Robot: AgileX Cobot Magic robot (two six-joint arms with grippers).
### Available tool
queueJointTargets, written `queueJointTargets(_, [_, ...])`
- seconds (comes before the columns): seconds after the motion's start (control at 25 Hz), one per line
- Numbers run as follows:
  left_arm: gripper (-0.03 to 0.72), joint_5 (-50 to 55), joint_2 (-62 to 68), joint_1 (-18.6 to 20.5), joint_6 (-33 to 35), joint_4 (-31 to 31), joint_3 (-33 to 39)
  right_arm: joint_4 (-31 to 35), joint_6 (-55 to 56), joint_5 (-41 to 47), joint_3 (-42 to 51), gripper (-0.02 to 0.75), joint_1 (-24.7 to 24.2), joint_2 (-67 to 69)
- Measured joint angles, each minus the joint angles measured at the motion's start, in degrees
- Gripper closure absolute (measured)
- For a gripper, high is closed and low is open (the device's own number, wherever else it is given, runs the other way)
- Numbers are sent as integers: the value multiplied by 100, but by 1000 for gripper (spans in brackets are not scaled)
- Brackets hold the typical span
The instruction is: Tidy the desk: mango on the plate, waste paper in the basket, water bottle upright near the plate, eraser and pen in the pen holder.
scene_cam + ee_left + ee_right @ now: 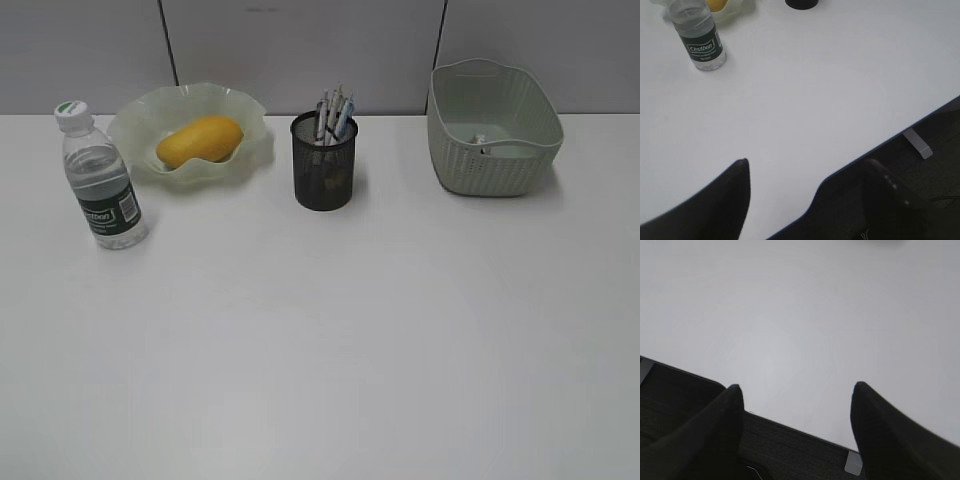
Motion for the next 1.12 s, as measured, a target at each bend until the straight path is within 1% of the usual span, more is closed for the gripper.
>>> queueJointTargets(0.12, [160, 0, 0, 28, 0, 0, 0, 0, 0, 0, 0, 208, 0, 0])
queueJointTargets(0.28, [160, 0, 0, 394, 0, 0, 0, 17, -5, 0, 0, 211, -90, 0])
queueJointTargets(0.36, [160, 0, 0, 737, 0, 0, 0, 23, -5, 0, 0, 219, -295, 0])
queueJointTargets(0.48, [160, 0, -5, 1292, 0, 0, 0, 29, -5, -2, 0, 231, -767, -7])
queueJointTargets(0.68, [160, 0, -176, 2300, 0, 0, 0, 29, -5, -9, 0, 237, -1760, -129])
queueJointTargets(0.76, [160, 0, -306, 2658, 0, 0, 0, 29, -5, -8, 0, 237, -2053, -307])
queueJointTargets(0.84, [160, 0, -429, 2906, 0, 0, 0, 29, -5, -8, 0, 238, -2272, -534])
queueJointTargets(0.96, [160, 0, -607, 3098, 0, 0, 0, 29, -5, -8, 0, 239, -2405, -877])
queueJointTargets(1.12, [160, 0, -838, 3118, 0, 0, 0, 29, -5, -14, 0, 239, -2415, -1169])
